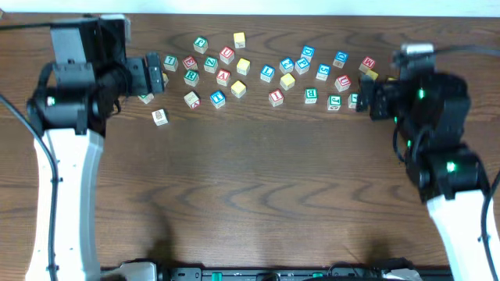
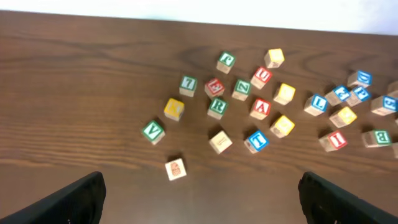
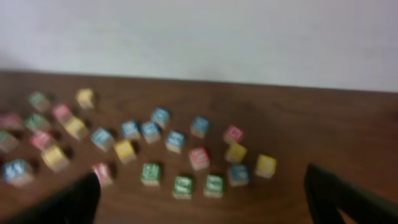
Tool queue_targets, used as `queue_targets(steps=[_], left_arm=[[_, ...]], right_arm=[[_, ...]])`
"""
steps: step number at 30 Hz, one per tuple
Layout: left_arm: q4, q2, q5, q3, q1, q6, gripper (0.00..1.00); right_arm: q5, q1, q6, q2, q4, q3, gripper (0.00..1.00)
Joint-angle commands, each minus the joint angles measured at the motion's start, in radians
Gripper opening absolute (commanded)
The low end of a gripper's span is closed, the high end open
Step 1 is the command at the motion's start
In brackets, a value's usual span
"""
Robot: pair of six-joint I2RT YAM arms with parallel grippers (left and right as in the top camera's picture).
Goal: Spell out CORL
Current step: 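Raise both arms and move the left gripper over the block cluster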
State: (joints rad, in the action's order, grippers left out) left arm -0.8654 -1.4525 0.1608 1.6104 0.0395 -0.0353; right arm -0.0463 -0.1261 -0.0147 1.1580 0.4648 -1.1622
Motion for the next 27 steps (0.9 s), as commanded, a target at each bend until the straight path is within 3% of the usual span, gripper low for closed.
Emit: queue_targets(steps=[1, 9, 14, 18, 27], left_arm=[[-0.050, -0.072, 0.038, 0.110, 0.008, -0.017, 0.98], [-0.156, -0.251, 0.154, 0.333, 0.005, -0.044, 0.98], [-0.156, -0.282, 0.152, 0.330, -0.004, -0.168, 0.98], [-0.174, -0.283, 0.172, 0.326, -0.004, -0.097, 0.98], [-0.210, -0.299, 0.171, 0.325, -0.013, -0.095, 0.98]], right_arm=[[0.140, 0.037, -0.031, 0.086, 0.068, -0.127, 0.99], [0.406, 0.142, -0.067, 0.312, 0.282, -0.389, 0.99], [0.354, 0.149, -0.063, 0.368, 0.280, -0.397, 0.99], [0.315, 0.149, -0.063, 0.386, 0.317, -0.394, 0.99], [0.329, 0.148, -0.063, 0.386, 0.381, -0.394, 0.99]])
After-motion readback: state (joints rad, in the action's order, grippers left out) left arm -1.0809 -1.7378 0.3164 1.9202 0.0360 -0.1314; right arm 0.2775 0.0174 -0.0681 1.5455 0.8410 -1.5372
